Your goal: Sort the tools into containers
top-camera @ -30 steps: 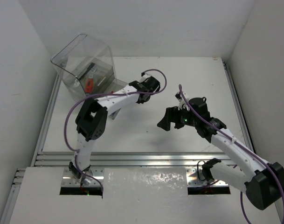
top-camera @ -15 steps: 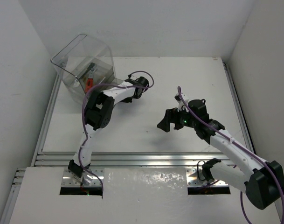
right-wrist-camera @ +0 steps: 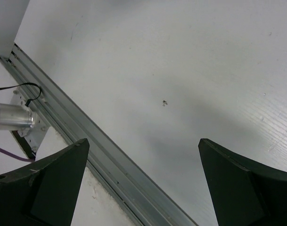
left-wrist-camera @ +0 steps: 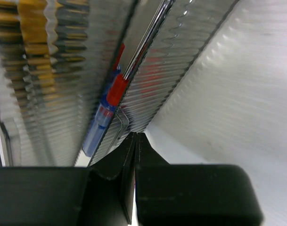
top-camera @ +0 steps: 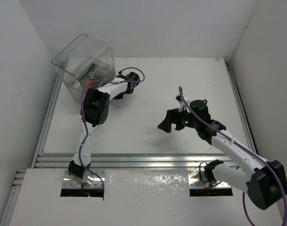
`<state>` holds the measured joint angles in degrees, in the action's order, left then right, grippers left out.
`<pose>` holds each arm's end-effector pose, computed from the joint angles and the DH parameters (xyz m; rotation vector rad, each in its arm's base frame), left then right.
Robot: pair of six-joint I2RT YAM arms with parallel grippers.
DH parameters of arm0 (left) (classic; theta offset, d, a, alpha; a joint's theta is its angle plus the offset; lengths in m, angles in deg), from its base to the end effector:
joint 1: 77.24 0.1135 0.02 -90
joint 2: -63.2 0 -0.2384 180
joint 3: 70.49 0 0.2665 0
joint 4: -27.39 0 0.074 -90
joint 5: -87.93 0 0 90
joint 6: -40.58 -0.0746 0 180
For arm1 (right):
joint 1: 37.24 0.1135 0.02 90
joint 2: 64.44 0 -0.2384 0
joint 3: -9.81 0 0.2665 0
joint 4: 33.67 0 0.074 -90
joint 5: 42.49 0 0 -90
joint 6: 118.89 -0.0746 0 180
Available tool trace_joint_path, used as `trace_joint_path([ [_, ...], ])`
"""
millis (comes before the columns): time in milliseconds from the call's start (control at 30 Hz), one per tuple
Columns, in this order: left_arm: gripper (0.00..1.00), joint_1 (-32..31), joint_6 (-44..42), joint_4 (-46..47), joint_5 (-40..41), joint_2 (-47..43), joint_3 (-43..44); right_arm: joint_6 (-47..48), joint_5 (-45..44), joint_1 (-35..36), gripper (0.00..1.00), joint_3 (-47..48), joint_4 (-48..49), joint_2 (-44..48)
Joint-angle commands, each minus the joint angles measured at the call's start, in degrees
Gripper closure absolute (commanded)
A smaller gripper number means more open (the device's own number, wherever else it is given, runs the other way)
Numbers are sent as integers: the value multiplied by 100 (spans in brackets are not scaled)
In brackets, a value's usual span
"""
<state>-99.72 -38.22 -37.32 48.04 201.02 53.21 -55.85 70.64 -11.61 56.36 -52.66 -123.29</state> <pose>0.4642 -0.1302 0.0890 0.1326 2.5107 1.0526 0.2388 0.1471 0.1867 -0.2285 2.2113 0.9554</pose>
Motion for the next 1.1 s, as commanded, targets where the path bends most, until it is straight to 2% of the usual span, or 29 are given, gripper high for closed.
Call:
trace_joint_path([
  [0, 100, 147, -162, -42, 262, 8, 233, 51, 156, -14, 1, -23, 325, -48],
  [400, 100, 297, -136, -156, 360, -106, 93, 94, 147, -14, 1, -58, 282, -4],
  [633, 90, 297, -101, -200, 193, -246, 75, 156, 121, -14, 1, -58, 220, 49],
  [733, 77, 201, -66, -243, 105, -492, 75, 217, 104, -14, 1, -58, 159, 84],
  [800, 58, -71, -48, -253, -96, -781, -12, 287, 16, -14, 1, -41, 54, 154],
  [833, 43, -359, -31, -253, -193, -931, -196, 305, -28, -14, 1, -23, -8, 189],
  [933, 28, -1062, -22, 168, -781, -1721, -940, 340, -344, -14, 1, 108, -323, 391],
  [1000, 23, -1310, 75, 719, -1291, -2573, -1390, 358, -826, -14, 1, 354, -814, 575],
  [1033, 11, -1399, 267, 906, -1528, -3272, -1863, 367, -1020, -14, 1, 459, -1026, 655],
  [1067, 7, -1399, 382, 1125, -1983, -3670, -2120, 367, -1265, -14, 1, 687, -1220, 734],
])
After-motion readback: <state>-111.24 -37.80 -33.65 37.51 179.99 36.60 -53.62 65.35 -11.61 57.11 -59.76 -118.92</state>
